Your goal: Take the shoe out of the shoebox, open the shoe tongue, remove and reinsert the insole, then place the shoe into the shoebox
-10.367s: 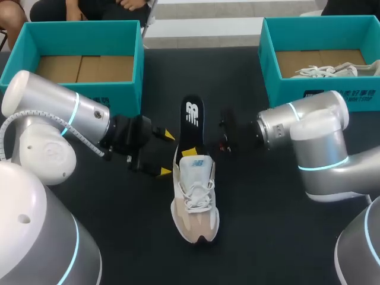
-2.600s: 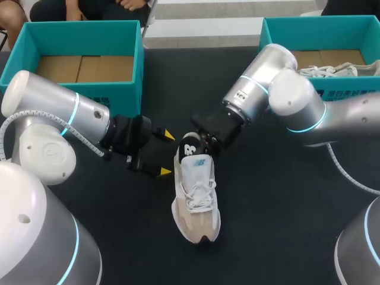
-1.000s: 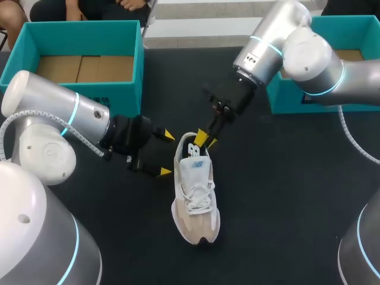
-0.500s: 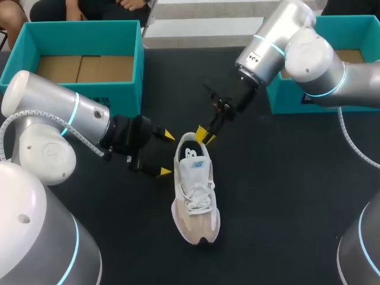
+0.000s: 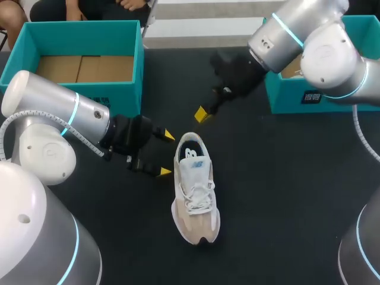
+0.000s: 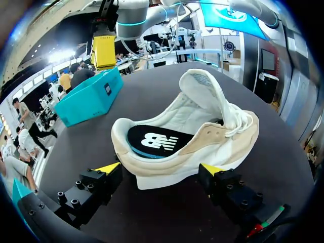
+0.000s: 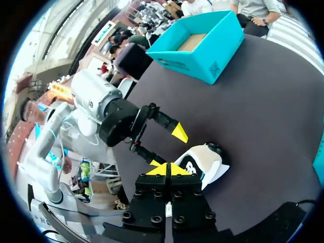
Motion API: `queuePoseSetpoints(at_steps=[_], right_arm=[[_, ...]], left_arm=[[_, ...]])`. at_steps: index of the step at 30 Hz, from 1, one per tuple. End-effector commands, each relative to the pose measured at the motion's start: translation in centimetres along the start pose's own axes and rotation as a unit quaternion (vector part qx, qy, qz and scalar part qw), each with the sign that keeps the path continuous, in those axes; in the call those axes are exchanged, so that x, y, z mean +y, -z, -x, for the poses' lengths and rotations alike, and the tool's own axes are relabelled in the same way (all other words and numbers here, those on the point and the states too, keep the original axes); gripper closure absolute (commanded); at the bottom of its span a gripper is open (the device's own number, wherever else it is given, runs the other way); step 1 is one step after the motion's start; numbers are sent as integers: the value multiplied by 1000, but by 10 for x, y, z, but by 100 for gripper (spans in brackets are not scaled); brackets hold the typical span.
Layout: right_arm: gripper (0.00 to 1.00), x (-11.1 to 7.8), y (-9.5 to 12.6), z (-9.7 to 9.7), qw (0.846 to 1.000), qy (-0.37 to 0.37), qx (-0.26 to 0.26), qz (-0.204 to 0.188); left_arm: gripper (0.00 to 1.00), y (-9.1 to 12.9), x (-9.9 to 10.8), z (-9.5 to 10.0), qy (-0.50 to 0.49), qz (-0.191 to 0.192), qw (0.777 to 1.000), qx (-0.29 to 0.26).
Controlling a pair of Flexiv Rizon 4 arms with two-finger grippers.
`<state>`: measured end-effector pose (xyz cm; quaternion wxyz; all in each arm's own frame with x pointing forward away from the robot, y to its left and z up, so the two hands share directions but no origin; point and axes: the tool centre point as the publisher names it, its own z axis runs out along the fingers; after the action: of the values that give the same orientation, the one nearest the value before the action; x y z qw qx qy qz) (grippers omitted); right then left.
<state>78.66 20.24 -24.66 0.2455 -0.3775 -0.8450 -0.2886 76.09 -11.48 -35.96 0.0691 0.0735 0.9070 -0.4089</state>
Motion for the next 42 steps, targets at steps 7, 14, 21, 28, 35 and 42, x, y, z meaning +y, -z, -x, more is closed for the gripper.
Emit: queuePoseSetpoints(at_steps=[7, 14, 21, 28, 35, 42], right_arm=[[100, -3, 7, -12, 987, -4, -163, -7], [100, -3, 7, -12, 987, -4, -163, -7], [100, -15, -3, 5, 961, -117, -248, 40], [100, -25, -22, 9, 919, -214, -323, 76], [100, -36, -41, 4, 895, -264, -348, 89], [100, -40, -63, 8, 885, -275, -370, 63]], left_arm=[[0, -1, -1, 0, 0, 3, 1000, 0], [0, -1, -1, 0, 0, 3, 1000, 0], [0, 21, -6, 0, -10, 11, 999, 30], [0, 61, 0, 16, 5, 9, 1000, 2], [0, 89, 11, 32, 14, 16, 1000, -9], [0, 106, 20, 48, 17, 35, 999, -37]])
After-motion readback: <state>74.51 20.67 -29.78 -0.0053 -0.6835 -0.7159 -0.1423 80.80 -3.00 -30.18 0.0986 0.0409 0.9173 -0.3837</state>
